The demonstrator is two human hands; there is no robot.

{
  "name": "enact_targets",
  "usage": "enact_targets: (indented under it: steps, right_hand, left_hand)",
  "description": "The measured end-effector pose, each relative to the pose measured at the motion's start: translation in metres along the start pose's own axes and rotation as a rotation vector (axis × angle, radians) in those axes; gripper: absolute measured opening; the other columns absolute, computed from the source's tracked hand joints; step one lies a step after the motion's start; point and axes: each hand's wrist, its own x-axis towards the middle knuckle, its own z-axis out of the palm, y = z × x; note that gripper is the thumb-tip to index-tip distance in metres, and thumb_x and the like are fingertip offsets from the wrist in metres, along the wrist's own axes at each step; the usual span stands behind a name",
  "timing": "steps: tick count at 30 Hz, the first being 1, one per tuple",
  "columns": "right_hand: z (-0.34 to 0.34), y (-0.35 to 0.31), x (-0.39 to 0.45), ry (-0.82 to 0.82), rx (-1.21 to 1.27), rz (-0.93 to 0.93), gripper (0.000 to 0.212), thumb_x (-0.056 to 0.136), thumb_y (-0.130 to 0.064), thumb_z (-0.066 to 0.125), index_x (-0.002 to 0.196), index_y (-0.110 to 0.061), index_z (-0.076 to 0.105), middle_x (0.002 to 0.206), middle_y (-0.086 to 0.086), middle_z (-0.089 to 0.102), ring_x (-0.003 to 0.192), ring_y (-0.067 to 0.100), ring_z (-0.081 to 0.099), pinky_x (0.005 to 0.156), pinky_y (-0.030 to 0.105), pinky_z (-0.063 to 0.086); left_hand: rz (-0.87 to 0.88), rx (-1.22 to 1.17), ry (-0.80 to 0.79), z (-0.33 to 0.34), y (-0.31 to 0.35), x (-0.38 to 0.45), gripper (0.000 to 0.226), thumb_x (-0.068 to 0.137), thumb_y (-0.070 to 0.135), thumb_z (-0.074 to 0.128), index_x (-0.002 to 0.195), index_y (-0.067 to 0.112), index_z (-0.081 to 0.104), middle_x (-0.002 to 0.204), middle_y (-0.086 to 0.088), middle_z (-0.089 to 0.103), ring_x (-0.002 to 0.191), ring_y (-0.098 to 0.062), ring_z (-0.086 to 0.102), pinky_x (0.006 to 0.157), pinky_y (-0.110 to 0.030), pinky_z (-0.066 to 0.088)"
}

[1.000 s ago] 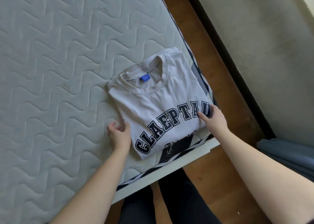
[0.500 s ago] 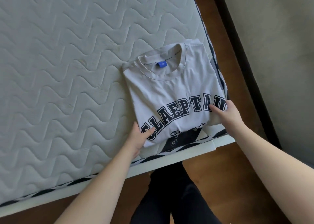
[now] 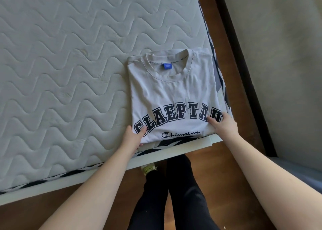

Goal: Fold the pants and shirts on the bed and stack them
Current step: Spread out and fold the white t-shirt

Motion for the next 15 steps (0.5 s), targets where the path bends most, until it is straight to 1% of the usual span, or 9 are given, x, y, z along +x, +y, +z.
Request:
enact_targets:
  steps: [2, 3, 4, 6, 9, 10, 12, 14, 15]
  right_hand:
    - [-0.003, -0.001, 0.003, 0.028, 0.026, 0.019, 0.057, 0.086, -0.048, 0.069, 0.13, -0.016, 0.053, 0.119, 0.004, 0.064, 0.106, 0.026, 0.061, 0.083, 0.037, 0.051]
    - [-0.003, -0.003, 0.004, 0.034, 0.062, 0.014, 0.06, 0.086, -0.049, 0.069, 0.134, -0.016, 0.05, 0.123, 0.004, 0.062, 0.108, 0.025, 0.06, 0.086, 0.038, 0.05]
    - [-0.004, -0.006, 0.006, 0.035, 0.099, -0.002, 0.061, 0.087, -0.049, 0.068, 0.135, -0.017, 0.049, 0.125, 0.004, 0.061, 0.107, 0.022, 0.059, 0.088, 0.038, 0.049]
    - [-0.008, -0.016, 0.014, 0.024, 0.154, -0.03, 0.06, 0.089, -0.053, 0.062, 0.137, -0.018, 0.048, 0.129, 0.003, 0.06, 0.104, 0.018, 0.057, 0.091, 0.038, 0.049]
    - [-0.015, -0.042, 0.034, -0.024, 0.143, -0.087, 0.066, 0.092, -0.057, 0.056, 0.145, -0.021, 0.04, 0.141, 0.001, 0.052, 0.123, 0.021, 0.053, 0.094, 0.035, 0.043]
    - [-0.017, -0.052, 0.043, -0.032, 0.151, -0.114, 0.067, 0.093, -0.054, 0.056, 0.148, -0.021, 0.037, 0.144, 0.002, 0.05, 0.128, 0.022, 0.05, 0.094, 0.033, 0.041]
    - [-0.022, -0.074, 0.062, -0.021, 0.19, -0.144, 0.066, 0.094, -0.048, 0.058, 0.15, -0.02, 0.035, 0.147, 0.004, 0.047, 0.132, 0.022, 0.047, 0.096, 0.029, 0.038]
    - [-0.027, -0.097, 0.082, -0.004, 0.259, -0.148, 0.065, 0.094, -0.043, 0.06, 0.15, -0.018, 0.036, 0.145, 0.004, 0.048, 0.129, 0.021, 0.048, 0.1, 0.03, 0.04]
    - [-0.029, -0.108, 0.092, 0.003, 0.298, -0.147, 0.065, 0.094, -0.042, 0.061, 0.149, -0.018, 0.037, 0.141, 0.002, 0.05, 0.125, 0.02, 0.051, 0.1, 0.032, 0.043]
  left_hand:
    - [0.041, 0.08, 0.029, -0.002, -0.002, 0.0, 0.045, 0.086, 0.038, 0.072, 0.109, 0.004, 0.053, 0.108, -0.012, 0.065, 0.083, -0.026, 0.063, 0.061, -0.031, 0.053]
    - [0.066, 0.147, 0.042, -0.004, -0.002, -0.001, 0.045, 0.085, 0.04, 0.072, 0.106, 0.005, 0.053, 0.107, -0.011, 0.064, 0.089, -0.027, 0.061, 0.069, -0.033, 0.05]
    - [0.096, 0.224, 0.056, -0.008, -0.002, -0.001, 0.047, 0.085, 0.044, 0.071, 0.108, 0.007, 0.053, 0.109, -0.01, 0.064, 0.091, -0.025, 0.059, 0.073, -0.031, 0.045]
    - [0.165, 0.316, 0.102, -0.015, 0.005, 0.005, 0.056, 0.086, 0.049, 0.067, 0.122, 0.009, 0.051, 0.119, -0.009, 0.061, 0.096, -0.023, 0.056, 0.077, -0.028, 0.039]
    - [0.297, 0.325, 0.14, -0.023, 0.028, 0.026, 0.06, 0.09, 0.042, 0.064, 0.137, 0.012, 0.045, 0.133, -0.011, 0.056, 0.117, -0.028, 0.055, 0.088, -0.027, 0.038]
    - [0.32, 0.283, 0.131, -0.023, 0.041, 0.035, 0.059, 0.091, 0.038, 0.064, 0.139, 0.011, 0.044, 0.135, -0.012, 0.056, 0.12, -0.027, 0.054, 0.093, -0.027, 0.039]
    - [0.304, 0.046, 0.084, -0.021, 0.072, 0.054, 0.058, 0.093, 0.031, 0.064, 0.141, 0.009, 0.041, 0.139, -0.012, 0.053, 0.12, -0.021, 0.053, 0.1, -0.03, 0.041]
    - [0.241, -0.204, 0.054, -0.02, 0.104, 0.074, 0.063, 0.093, 0.027, 0.064, 0.146, 0.008, 0.035, 0.144, -0.011, 0.048, 0.122, -0.017, 0.051, 0.103, -0.031, 0.04]
    - [0.198, -0.297, 0.031, -0.021, 0.119, 0.085, 0.065, 0.093, 0.026, 0.065, 0.147, 0.008, 0.033, 0.145, -0.011, 0.047, 0.124, -0.019, 0.051, 0.105, -0.034, 0.04]
